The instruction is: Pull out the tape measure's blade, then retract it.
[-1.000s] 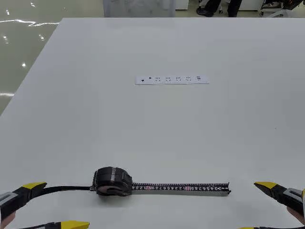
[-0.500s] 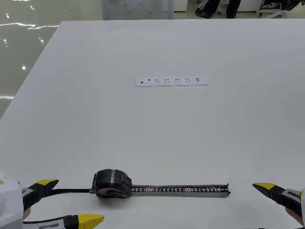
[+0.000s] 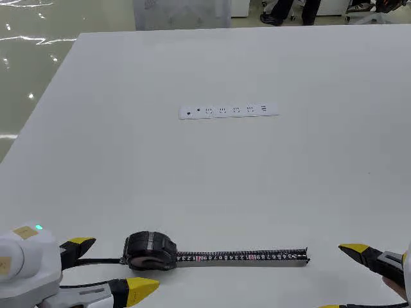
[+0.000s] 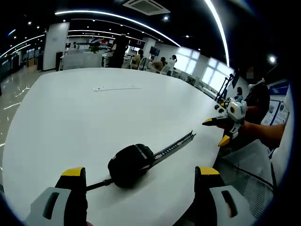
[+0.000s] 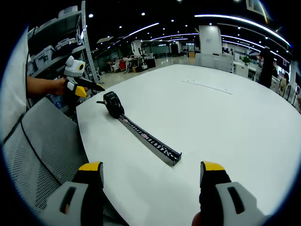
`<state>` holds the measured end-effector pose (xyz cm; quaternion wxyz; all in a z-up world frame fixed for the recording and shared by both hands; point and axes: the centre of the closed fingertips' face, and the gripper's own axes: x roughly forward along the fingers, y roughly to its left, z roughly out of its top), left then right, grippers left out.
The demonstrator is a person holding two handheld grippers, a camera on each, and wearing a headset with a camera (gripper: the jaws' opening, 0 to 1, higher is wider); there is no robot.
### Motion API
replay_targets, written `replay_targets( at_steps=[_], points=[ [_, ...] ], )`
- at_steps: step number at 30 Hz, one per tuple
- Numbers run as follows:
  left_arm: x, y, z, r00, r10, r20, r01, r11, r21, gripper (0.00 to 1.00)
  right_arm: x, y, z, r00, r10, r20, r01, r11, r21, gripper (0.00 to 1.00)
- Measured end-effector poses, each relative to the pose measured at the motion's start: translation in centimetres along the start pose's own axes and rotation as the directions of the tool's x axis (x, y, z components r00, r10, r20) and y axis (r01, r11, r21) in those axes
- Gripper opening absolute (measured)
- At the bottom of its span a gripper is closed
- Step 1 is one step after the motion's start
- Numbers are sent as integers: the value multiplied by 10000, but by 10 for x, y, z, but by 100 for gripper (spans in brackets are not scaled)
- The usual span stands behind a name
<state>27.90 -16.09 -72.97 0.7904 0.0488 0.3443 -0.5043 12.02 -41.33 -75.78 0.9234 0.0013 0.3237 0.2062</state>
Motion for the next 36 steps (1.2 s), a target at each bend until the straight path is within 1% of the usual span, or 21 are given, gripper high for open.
replay_targets(
  at_steps=[4, 6, 9, 12, 18, 19, 27, 30, 33, 36],
  points=[
    [8, 0, 0, 9999, 57, -139, -56, 10000, 68, 92, 0, 1, 0, 10000, 25, 17, -25, 10000, 61, 85],
    [10, 0, 0, 9998, 68, -166, -69, 10000, -47, 92, 0, 0, 0, 10000, -2, 16, 1, 10000, 51, 85],
    [15, 0, -1, 9996, 165, -247, -166, 9998, -73, 92, -1, -1, -1, 10000, -22, 22, 22, 10000, 71, 85],
    [20, 2, -2, 9993, 229, -296, -237, 9994, -268, 92, -1, -2, -1, 10000, -29, 9, 28, 10000, 89, 85],
    [31, 2, -8, 9982, 145, -587, -169, 9990, -407, 92, -1, -2, -2, 10000, 13, -20, -13, 9999, 106, 84],
    [33, 2, -11, 9974, 112, -715, -148, 9986, -503, 92, -1, -2, -2, 10000, 3, -20, -3, 10000, 98, 84],
    [42, -3, -14, 9963, -35, -857, -14, 9983, -577, 92, -1, -3, -3, 10000, -31, -45, 31, 9999, 140, 84],
    [43, -4, -13, 9963, -31, -856, -19, 9983, -581, 90, -2, -3, -3, 10000, -34, -47, 34, 9999, 125, 84],
    [44, -4, -15, 9957, -14, -922, -42, 9982, -605, 89, -2, -4, -3, 10000, -45, -38, 45, 9999, 135, 84],
    [45, -7, -14, 9960, -40, -897, -16, 9980, -627, 87, -1, -3, -4, 10000, -31, -49, 31, 9999, 144, 84]
  ],
)
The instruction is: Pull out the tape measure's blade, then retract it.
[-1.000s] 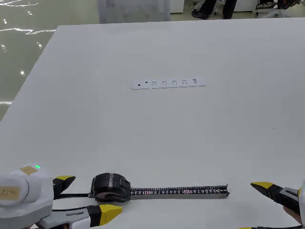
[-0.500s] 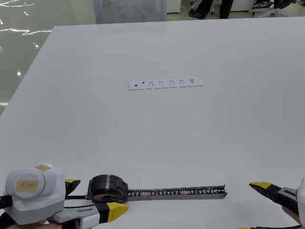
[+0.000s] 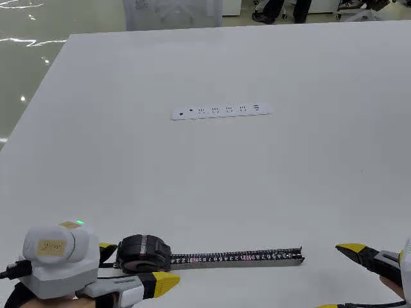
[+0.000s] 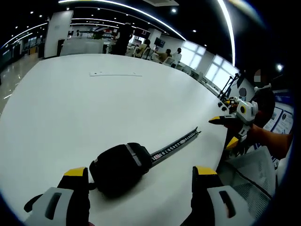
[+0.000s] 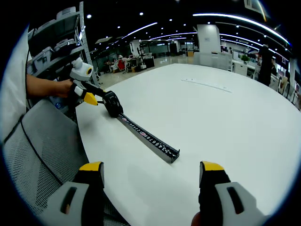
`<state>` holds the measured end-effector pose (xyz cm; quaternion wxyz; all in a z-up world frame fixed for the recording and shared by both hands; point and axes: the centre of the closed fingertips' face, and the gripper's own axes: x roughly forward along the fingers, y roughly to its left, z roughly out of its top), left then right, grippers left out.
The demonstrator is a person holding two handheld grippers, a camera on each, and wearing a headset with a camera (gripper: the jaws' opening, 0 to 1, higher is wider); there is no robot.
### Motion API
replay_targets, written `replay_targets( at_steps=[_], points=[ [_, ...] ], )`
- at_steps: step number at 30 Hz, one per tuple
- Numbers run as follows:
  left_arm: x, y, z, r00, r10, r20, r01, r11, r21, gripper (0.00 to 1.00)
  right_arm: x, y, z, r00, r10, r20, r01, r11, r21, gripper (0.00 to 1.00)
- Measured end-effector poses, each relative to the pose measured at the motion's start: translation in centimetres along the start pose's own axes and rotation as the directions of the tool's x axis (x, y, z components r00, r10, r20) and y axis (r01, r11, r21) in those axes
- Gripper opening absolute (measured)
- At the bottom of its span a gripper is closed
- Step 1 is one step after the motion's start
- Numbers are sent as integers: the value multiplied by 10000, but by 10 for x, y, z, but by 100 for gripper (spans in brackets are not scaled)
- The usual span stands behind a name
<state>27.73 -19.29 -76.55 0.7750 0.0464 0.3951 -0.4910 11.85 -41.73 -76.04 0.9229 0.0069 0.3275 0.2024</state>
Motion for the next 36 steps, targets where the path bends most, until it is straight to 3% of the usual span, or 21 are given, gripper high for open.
replay_targets(
  at_steps=[9, 17, 26, 29, 30, 33, 36],
  points=[
    [1, 1, 1, 9998, 162, 74, -161, 9998, -153, 85, 1, 1, -1, 10000, 37, -16, -37, 10000, 21, 83],
    [6, 4, 2, 9948, 985, 249, -975, 9945, -378, 81, 1, -1, 2, 10000, -2, 63, 2, 10000, 25, 83],
    [8, 8, 4, 9802, 1909, 526, -1867, 9794, -767, 78, 0, -4, 4, 9999, -42, 141, 42, 10000, 29, 83],
    [10, 9, 5, 9718, 2291, 560, -2238, 9707, -880, 77, 1, -3, 3, 9999, -37, 146, 36, 10000, 41, 83],
    [9, 12, 5, 9647, 2559, 614, -2490, 9631, -1026, 75, 1, -3, 3, 9999, -32, 161, 31, 10000, 55, 83],
    [10, 14, 6, 9571, 2811, 708, -2697, 9530, -1383, 74, 2, -3, 3, 9998, -28, 177, 27, 10000, 59, 83],
    [11, 15, 5, 9485, 3064, 809, -2941, 9461, -1354, 72, 1, -4, 3, 9998, -42, 186, 41, 10000, 56, 83]
  ],
)
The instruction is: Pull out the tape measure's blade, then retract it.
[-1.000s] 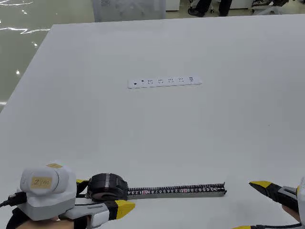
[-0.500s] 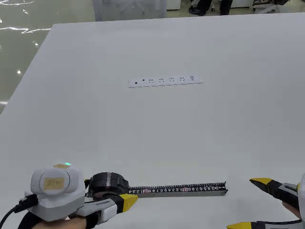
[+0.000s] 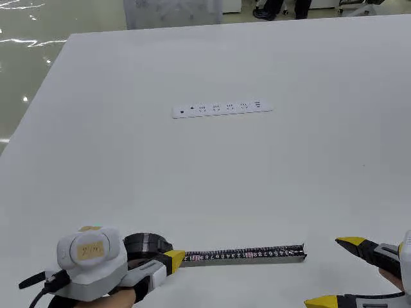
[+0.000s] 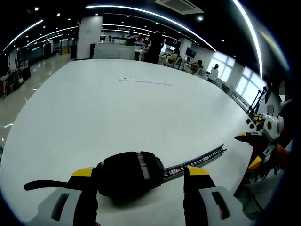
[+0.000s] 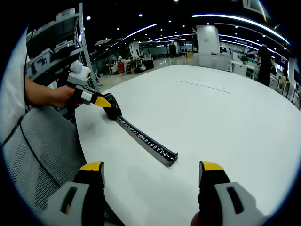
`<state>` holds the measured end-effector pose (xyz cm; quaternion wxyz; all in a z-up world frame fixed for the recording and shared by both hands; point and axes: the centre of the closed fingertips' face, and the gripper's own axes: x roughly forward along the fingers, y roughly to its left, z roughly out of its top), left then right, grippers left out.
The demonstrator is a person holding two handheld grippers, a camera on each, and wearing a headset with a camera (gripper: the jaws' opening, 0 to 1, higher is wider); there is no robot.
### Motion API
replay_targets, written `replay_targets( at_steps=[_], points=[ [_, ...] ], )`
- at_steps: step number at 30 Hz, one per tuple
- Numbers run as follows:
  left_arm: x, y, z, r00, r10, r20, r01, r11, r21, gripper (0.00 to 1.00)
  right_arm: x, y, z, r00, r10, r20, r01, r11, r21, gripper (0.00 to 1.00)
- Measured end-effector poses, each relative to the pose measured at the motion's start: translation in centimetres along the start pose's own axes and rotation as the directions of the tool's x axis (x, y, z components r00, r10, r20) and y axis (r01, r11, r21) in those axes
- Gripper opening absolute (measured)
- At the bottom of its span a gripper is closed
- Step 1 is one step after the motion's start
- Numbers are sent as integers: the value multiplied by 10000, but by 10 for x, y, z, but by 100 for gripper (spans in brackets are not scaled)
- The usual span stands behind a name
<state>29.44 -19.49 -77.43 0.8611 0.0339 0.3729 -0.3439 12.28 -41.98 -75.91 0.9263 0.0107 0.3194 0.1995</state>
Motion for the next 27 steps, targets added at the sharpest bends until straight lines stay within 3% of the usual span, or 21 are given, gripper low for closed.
replay_targets(
  at_steps=[8, 16, 27],
  points=[
    [2, 4, -3, 9996, 271, -81, -275, 9984, -493, 71, 2, -1, -1, 10000, 37, 2, -37, 10000, 22, 83],
    [0, 7, -3, 9989, 449, 113, -438, 9959, -787, 69, 4, -1, -1, 10000, 89, 12, -89, 10000, 28, 83],
    [4, 7, -5, 9960, 856, 239, -835, 9934, -786, 69, 3, -2, -3, 9999, 119, -24, -119, 9999, 62, 82]
  ],
)
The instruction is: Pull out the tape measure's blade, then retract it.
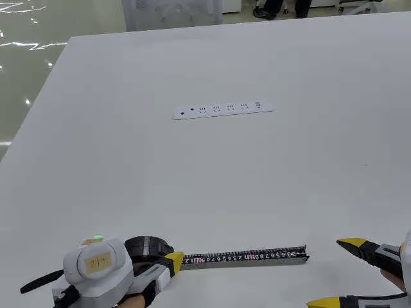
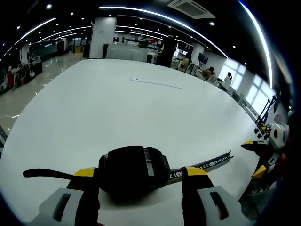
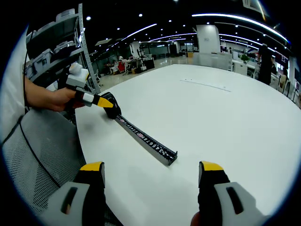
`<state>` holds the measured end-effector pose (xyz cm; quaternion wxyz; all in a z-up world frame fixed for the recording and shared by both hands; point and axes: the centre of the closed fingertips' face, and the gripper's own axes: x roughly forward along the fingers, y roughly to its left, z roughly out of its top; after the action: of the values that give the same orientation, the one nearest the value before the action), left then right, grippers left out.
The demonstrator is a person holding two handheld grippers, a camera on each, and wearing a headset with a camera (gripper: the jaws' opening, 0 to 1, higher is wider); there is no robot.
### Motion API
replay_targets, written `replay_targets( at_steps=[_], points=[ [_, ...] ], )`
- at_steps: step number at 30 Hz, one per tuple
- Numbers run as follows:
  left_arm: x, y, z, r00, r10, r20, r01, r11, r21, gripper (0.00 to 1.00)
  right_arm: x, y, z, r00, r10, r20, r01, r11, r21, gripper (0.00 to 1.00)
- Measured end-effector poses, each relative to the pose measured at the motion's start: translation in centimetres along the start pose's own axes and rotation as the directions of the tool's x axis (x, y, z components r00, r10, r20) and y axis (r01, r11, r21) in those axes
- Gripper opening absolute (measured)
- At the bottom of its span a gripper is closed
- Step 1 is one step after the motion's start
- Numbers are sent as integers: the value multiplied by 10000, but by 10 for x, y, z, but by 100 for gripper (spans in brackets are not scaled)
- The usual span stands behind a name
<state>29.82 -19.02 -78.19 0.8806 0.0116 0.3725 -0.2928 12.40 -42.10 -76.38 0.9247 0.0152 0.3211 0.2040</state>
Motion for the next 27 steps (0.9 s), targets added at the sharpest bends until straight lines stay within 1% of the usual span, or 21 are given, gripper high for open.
replay_targets(
  at_steps=[2, 4, 6, 10, 12, 15, 18, 23, 26, 27],
  points=[
    [1, 1, -1, 10000, 60, -27, -60, 9999, 102, 68, 0, 0, 0, 10000, -8, -16, 8, 10000, -2, 82],
    [1, 3, 0, 10000, 88, 25, -88, 10000, -43, 67, 0, -1, -1, 10000, -3, -19, 3, 10000, 17, 82],
    [1, 3, -1, 9999, 135, 23, -135, 9999, -21, 66, 0, -1, -1, 10000, 1, -31, -1, 10000, 18, 82],
    [3, 4, -2, 9995, 319, -4, -319, 9994, 93, 66, 2, 0, -3, 10000, 52, -62, -51, 10000, 36, 82],
    [3, 4, -3, 9990, 438, -32, -437, 9987, 275, 65, 3, 1, -3, 9999, 83, -80, -82, 10000, 25, 82],
    [4, 6, -1, 9986, 512, 91, -512, 9987, 48, 65, 5, 1, -4, 9999, 119, -117, -119, 9999, 20, 82],
    [4, 6, -1, 9981, 602, 141, -602, 9982, -35, 65, 5, 0, -4, 9998, 133, -133, -133, 9999, 7, 82],
    [5, 7, -1, 9971, 745, 176, -746, 9972, 41, 64, 4, -2, -4, 9998, 154, -149, -154, 9999, -13, 82],
    [6, 9, -1, 9966, 801, 205, -800, 9968, -76, 62, 4, -3, -4, 9997, 160, -176, -161, 9999, -29, 81],
    [6, 9, -1, 9965, 816, 199, -816, 9967, -26, 62, 4, -2, -5, 9996, 172, -204, -173, 9998, -37, 81]
  ],
)
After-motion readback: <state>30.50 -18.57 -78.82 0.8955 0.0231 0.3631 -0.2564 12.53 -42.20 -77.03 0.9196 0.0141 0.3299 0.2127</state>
